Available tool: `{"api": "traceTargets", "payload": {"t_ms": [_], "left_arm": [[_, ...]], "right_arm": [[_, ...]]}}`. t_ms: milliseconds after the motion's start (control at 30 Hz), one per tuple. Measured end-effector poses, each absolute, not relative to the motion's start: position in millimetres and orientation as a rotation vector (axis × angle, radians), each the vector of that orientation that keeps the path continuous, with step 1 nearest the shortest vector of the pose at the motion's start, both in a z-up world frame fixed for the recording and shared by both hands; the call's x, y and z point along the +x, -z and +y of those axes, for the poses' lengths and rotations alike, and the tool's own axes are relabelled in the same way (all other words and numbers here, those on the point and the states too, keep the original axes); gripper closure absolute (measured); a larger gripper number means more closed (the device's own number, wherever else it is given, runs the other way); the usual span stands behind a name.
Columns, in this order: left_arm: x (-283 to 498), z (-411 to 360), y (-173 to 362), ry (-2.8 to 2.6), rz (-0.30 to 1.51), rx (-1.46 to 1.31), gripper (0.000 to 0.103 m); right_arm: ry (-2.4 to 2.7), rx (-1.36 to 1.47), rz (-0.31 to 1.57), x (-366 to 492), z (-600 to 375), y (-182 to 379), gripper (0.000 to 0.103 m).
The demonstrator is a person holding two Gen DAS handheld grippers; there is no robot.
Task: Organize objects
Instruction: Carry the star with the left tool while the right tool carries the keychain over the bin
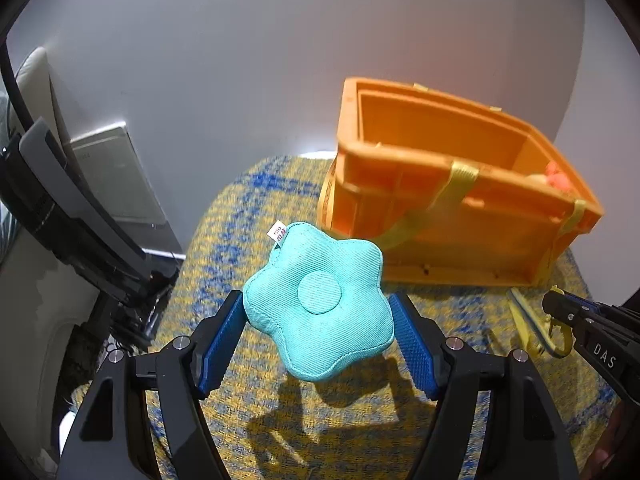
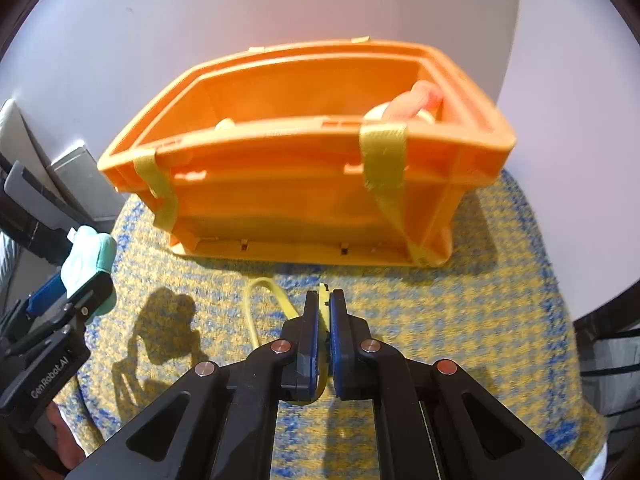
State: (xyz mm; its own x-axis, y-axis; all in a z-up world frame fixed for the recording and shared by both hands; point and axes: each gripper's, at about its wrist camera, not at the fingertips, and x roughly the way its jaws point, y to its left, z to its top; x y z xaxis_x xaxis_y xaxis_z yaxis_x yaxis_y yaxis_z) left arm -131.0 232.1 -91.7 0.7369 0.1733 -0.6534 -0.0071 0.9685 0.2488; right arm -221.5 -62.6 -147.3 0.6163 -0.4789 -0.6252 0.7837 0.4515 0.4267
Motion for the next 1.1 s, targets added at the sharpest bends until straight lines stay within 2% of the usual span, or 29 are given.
{"api": "traceTargets", "payload": {"t_ms": [1100], "left_arm": [[-145.0,173.0,1.1,0.070,0.592,0.264,0.031]], "right_arm": [[0.894,0.633,0.268,-279.4,-65.9,56.1,0.097]]}}
